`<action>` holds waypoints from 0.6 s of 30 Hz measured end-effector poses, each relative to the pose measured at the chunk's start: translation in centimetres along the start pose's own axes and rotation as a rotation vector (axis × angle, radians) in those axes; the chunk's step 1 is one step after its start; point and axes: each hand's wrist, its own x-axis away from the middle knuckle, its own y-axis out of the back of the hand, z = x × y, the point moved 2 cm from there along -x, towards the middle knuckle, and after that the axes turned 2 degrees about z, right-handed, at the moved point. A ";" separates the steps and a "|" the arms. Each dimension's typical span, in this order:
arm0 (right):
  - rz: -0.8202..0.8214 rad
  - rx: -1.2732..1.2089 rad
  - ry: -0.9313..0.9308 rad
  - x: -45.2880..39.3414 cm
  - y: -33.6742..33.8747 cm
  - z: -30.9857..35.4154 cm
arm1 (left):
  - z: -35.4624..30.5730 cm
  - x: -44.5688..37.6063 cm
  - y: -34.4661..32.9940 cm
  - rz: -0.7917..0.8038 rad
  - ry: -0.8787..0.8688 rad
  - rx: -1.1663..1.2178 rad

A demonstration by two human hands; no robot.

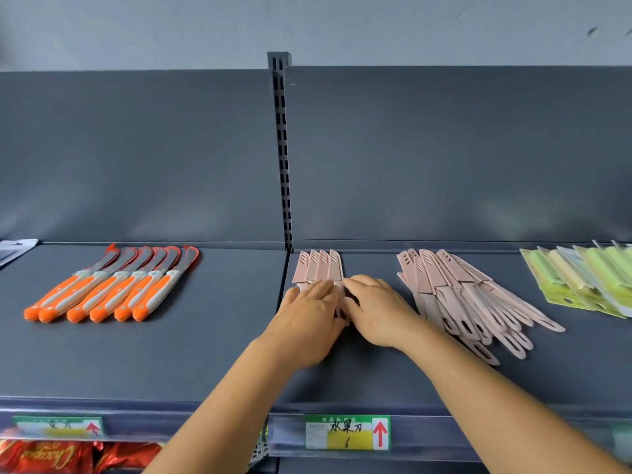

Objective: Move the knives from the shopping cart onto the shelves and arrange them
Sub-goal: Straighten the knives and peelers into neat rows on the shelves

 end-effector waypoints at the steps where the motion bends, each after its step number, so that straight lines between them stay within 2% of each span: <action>1: -0.023 0.001 -0.020 0.2 0.4 -0.3 | -0.6 0.0 0.3 -0.020 -0.006 0.014; 6: -0.132 0.067 -0.248 2.4 3.3 -4.5 | -5.7 -1.9 0.6 -0.026 -0.052 0.128; 9: -0.103 0.119 -0.395 3.7 3.9 -7.3 | -9.0 -3.0 -0.4 0.014 -0.050 0.152; 18: -0.167 0.034 -0.440 4.5 3.8 -9.9 | -12.6 -4.9 -1.1 -0.007 0.160 0.146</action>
